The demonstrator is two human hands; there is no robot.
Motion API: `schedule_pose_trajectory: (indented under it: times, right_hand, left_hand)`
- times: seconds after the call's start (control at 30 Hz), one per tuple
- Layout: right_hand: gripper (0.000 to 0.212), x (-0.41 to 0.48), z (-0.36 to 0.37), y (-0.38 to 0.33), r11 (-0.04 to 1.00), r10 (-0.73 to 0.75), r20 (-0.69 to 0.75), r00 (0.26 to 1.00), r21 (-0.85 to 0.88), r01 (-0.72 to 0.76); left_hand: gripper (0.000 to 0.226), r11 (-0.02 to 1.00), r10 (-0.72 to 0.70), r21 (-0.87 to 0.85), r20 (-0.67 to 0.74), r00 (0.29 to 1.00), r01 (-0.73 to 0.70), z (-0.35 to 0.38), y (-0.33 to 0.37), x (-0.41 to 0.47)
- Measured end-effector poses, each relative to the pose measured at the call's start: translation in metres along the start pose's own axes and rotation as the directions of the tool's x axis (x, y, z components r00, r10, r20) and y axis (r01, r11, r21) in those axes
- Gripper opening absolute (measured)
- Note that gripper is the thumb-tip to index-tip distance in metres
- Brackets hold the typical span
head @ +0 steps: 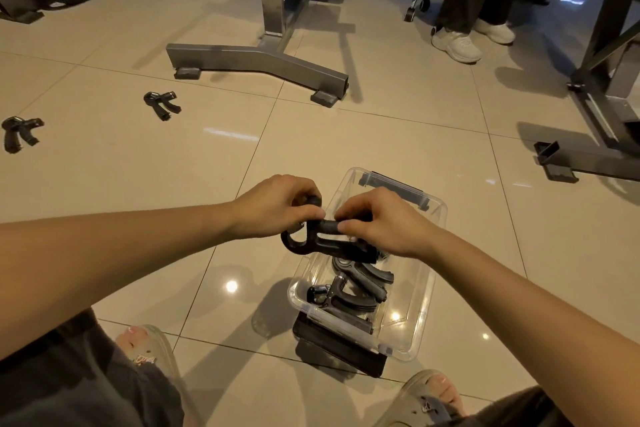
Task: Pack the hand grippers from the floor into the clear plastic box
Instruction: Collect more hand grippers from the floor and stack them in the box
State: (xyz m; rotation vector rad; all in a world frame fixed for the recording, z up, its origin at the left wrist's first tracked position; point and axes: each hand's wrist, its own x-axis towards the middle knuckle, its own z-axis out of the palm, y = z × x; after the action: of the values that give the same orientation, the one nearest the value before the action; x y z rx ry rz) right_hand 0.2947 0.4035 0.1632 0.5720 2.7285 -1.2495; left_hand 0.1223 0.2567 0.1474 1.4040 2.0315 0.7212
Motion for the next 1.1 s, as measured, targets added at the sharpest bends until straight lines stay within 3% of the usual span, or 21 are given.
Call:
schedule_pose_trajectory:
  times: [0.07,0.17,0.23,0.43,0.53,0.6,0.67,0.83,1.1]
  right_hand:
    - [0.036,-0.003,0.003,0.001,0.966,-0.096,-0.009,0.995,-0.244,0.091]
    - [0.065,-0.004,0.01,0.012,0.748,-0.205,0.018,0.979,-0.643,0.168]
    - [0.067,-0.004,0.012,0.019,0.658,-0.204,0.004,0.979,-0.74,0.14]
    - [0.056,-0.001,0.02,0.053,0.673,-0.09,-0.022,0.996,-0.739,0.045]
    - [0.045,-0.001,0.026,0.082,0.749,0.1,-0.025,0.995,-0.656,-0.092]
    - [0.042,0.001,0.033,0.103,0.765,0.24,-0.008,0.971,-0.614,-0.194]
    - [0.044,0.005,0.04,0.117,0.763,0.347,0.017,0.938,-0.587,-0.271]
    - [0.057,0.021,0.063,0.135,0.745,0.457,0.092,0.885,-0.582,-0.325]
    - [0.05,0.035,0.106,0.162,0.741,0.542,0.046,0.839,-0.497,-0.451]
  left_hand:
    - [0.014,0.999,-0.023,-0.024,-0.018,1.0,0.022,0.0,0.001,0.009]
    - [0.015,0.99,-0.062,-0.131,-0.008,0.998,0.06,0.001,0.004,0.025]
    - [0.016,0.973,-0.1,-0.206,0.013,0.995,0.1,0.005,0.005,0.037]
    - [0.024,0.956,-0.142,-0.255,0.026,0.99,0.144,0.037,0.002,0.062]
    - [0.048,0.992,-0.115,0.055,0.018,0.993,0.114,0.042,-0.02,0.057]
    - [0.077,0.943,-0.1,0.331,0.165,0.981,0.04,0.045,-0.038,0.047]
    - [0.104,0.879,-0.125,0.474,0.328,0.936,-0.049,0.049,-0.053,0.039]
    - [0.135,0.86,-0.05,0.492,0.345,0.937,-0.136,0.062,-0.07,0.038]
    - [0.146,0.791,0.006,0.55,0.431,0.902,-0.268,0.058,-0.078,0.04]
